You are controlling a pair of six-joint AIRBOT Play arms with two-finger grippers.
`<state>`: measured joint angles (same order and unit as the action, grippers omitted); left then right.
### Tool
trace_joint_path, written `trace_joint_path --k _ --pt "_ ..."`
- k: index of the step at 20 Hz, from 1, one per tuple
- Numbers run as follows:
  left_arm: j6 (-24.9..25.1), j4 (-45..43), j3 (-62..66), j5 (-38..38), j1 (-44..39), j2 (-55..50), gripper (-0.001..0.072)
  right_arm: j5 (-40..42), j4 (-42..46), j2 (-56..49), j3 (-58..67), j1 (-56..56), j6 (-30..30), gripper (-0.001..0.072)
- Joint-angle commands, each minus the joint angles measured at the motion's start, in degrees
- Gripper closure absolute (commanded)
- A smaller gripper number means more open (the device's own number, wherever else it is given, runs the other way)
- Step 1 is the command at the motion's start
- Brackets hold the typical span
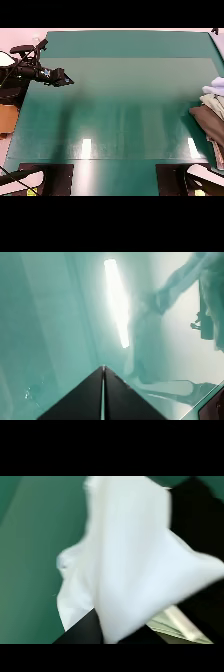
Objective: Fold the shirts.
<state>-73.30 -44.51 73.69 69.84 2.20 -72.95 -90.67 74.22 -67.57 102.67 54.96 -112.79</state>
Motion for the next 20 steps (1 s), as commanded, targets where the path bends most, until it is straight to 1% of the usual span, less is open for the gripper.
trace_joint_path --k 1,3,6,7,10,11,13,17,18,19,20 --pt "-0.1 0.0 0.1 -0.2 0.0 0.0 0.0682 -2.0 -2.3 4.5 -6.1 11.0 2.5 0.0691" --pt "-0.1 0.0 0.1 -0.4 0.0 0.0 0.0682 -2.6 -2.3 5.5 -10.5 13.1 3.9 0.0691" --pt "-0.1 0.0 0.1 0.1 0.0 0.0 0.0681 -1.5 -2.1 7.3 -18.1 12.9 5.8 0.0691" --pt "-0.1 0.0 0.1 0.1 0.0 0.0 0.0681 -1.0 -0.6 7.7 -20.6 12.2 7.3 0.0690" --pt "-0.1 0.0 0.1 0.9 0.0 0.0 0.0682 -0.3 9.3 8.8 -27.6 8.9 7.6 0.0690" --pt "-0.1 0.0 0.1 1.2 0.0 0.0 0.0682 0.5 11.0 9.1 -29.4 8.5 7.7 0.0689" --pt "-0.1 0.0 0.1 1.6 0.0 0.0 0.0682 1.2 14.4 9.2 -31.9 8.3 7.6 0.0689" --pt "-0.1 -0.1 0.1 1.7 0.0 0.0 0.0681 3.9 15.4 8.9 -32.9 10.0 7.6 0.0687" --pt "-0.1 -0.1 0.1 1.7 0.0 0.0 0.0681 3.8 15.3 8.7 -32.9 10.3 7.6 0.0656" --pt "-0.1 -0.1 0.1 1.6 0.0 0.0 0.0681 3.8 15.3 8.7 -32.9 10.7 7.4 0.0401" --pt "-0.1 -0.1 0.1 1.5 0.0 0.0 0.0682 3.7 15.4 8.7 -32.9 10.9 6.7 0.0057"
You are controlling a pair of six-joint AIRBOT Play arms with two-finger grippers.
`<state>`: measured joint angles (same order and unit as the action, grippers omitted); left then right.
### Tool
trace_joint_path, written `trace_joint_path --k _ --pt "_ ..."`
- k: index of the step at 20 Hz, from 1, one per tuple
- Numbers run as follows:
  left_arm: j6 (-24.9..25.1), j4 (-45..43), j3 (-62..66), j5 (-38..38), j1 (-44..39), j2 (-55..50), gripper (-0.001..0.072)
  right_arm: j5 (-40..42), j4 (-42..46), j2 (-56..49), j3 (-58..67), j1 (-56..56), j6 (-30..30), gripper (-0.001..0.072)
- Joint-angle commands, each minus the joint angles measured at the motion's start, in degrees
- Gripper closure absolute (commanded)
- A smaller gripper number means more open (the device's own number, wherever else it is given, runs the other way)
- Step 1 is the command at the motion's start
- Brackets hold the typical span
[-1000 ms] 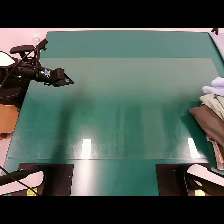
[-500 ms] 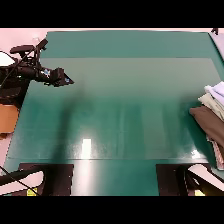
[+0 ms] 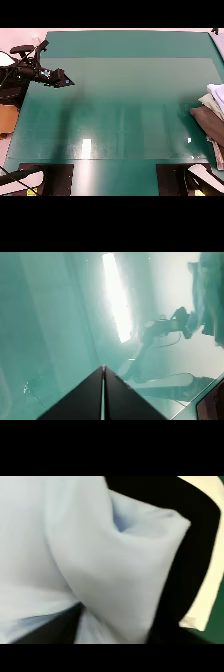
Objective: Fold the shirts.
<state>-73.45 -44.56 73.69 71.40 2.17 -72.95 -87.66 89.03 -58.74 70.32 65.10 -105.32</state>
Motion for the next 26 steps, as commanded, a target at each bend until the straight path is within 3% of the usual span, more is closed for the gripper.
trace_joint_path --k 1,5,9,11,12,13,14,15,18,20,22,24,26 --pt "0.0 0.0 0.1 0.0 0.0 0.0 0.0682 0.4 0.7 -0.1 -0.6 0.7 -1.0 -0.0003" --pt "0.1 0.0 0.1 0.0 0.0 0.0 0.0681 -0.9 4.4 -0.1 5.1 0.7 -3.3 -0.0005" --pt "0.8 0.0 0.1 -0.4 0.0 0.0 0.0681 -1.6 6.1 -3.0 21.1 0.6 -3.3 -0.0005" --pt "1.6 0.0 0.1 -0.5 0.0 0.0 0.0681 -3.1 2.8 -7.4 32.2 -1.2 -2.1 -0.0003" --pt "1.6 0.0 0.1 -0.4 0.0 0.0 0.0682 -2.3 -2.9 -9.9 38.2 -2.8 1.0 0.0023" --pt "1.8 0.2 0.1 -0.3 0.0 0.0 0.0682 -1.5 -9.4 -12.2 43.4 -4.7 3.7 0.0250" --pt "3.2 1.5 0.1 -0.1 0.0 0.1 0.0682 -0.9 -17.0 -14.7 48.5 -7.9 6.4 0.0608" --pt "5.4 3.2 0.1 -0.1 0.0 0.4 0.0682 -0.1 -24.4 -16.7 51.7 -12.0 8.1 0.0687" --pt "12.3 12.3 0.1 -0.4 0.0 1.3 0.0683 0.5 -38.2 -18.5 47.6 -28.7 10.5 0.0688" --pt "12.5 16.3 0.1 -0.1 0.0 2.1 0.0683 0.5 -43.7 -18.4 40.5 -43.5 18.7 0.0688" --pt "15.9 18.7 0.1 1.7 0.0 2.9 0.0683 1.6 -43.7 -18.5 35.3 -59.8 27.2 0.0688" --pt "21.5 20.3 0.2 4.0 -0.7 4.3 0.0683 6.1 -40.0 -18.5 30.5 -73.3 29.8 0.0689" --pt "22.9 21.1 0.2 4.0 -0.7 6.1 0.0682 10.8 -37.9 -18.6 25.6 -81.9 31.5 0.0690"
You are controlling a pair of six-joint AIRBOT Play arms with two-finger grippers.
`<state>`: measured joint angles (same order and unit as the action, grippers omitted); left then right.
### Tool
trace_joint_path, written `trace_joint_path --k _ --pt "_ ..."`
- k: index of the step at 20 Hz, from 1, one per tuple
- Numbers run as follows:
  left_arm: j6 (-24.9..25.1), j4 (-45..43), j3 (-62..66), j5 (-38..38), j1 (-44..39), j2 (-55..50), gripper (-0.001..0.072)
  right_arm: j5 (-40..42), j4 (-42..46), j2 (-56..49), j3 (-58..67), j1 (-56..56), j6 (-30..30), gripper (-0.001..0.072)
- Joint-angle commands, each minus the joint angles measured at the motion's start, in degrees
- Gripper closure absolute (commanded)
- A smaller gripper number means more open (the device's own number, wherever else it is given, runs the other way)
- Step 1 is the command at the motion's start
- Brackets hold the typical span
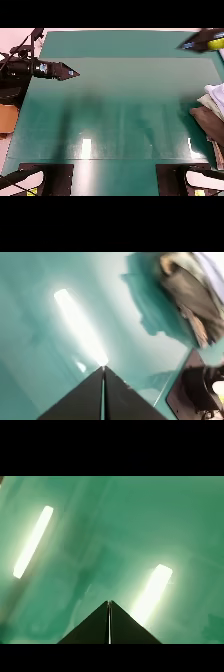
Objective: Fold the shirts.
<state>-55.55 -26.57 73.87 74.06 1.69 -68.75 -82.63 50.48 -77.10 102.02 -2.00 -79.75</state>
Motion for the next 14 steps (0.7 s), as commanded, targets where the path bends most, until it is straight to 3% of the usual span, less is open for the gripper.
trace_joint_path --k 1,8,14 --pt "5.1 3.0 0.1 1.4 -0.2 2.7 0.0682 7.3 0.5 -0.2 -8.7 -17.1 6.2 0.0690" --pt "5.0 6.2 0.1 1.4 -0.2 3.6 0.0681 6.5 -13.4 0.3 -15.1 -11.6 9.3 0.0688" --pt "4.8 6.3 0.0 2.8 -0.2 3.6 0.0681 4.7 -13.4 0.8 -15.1 -9.5 9.2 0.0687"
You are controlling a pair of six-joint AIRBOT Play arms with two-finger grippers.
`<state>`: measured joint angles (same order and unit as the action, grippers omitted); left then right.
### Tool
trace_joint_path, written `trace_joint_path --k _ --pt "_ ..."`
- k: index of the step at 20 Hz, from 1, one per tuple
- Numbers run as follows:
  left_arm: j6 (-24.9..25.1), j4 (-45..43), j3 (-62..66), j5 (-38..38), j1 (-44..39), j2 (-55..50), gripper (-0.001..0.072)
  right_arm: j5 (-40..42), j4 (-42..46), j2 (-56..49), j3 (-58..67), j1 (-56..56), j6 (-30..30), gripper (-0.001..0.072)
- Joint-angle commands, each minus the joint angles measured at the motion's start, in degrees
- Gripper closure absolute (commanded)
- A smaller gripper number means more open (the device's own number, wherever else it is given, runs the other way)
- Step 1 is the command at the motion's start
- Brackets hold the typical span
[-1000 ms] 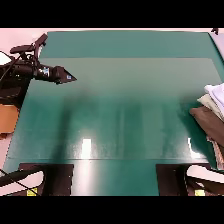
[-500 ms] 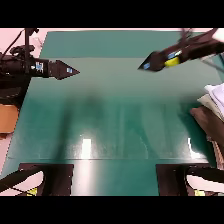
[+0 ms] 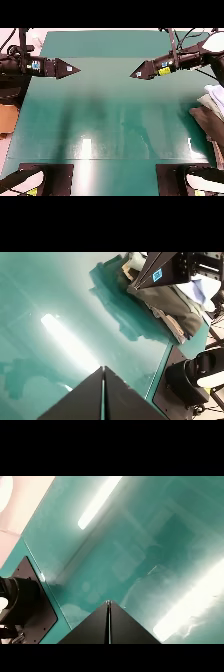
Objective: Fold the shirts.
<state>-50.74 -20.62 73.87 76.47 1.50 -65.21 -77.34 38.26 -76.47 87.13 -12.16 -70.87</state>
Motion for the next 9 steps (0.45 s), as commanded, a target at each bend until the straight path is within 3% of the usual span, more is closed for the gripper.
trace_joint_path --k 1,9 --pt "0.0 0.4 0.0 0.1 0.0 0.0 0.0681 -0.6 -1.1 0.1 -0.2 0.6 0.4 0.0687" --pt "0.0 0.5 0.0 -0.7 0.0 0.0 0.0681 -0.7 -1.2 0.2 -0.2 0.5 0.4 0.0687"
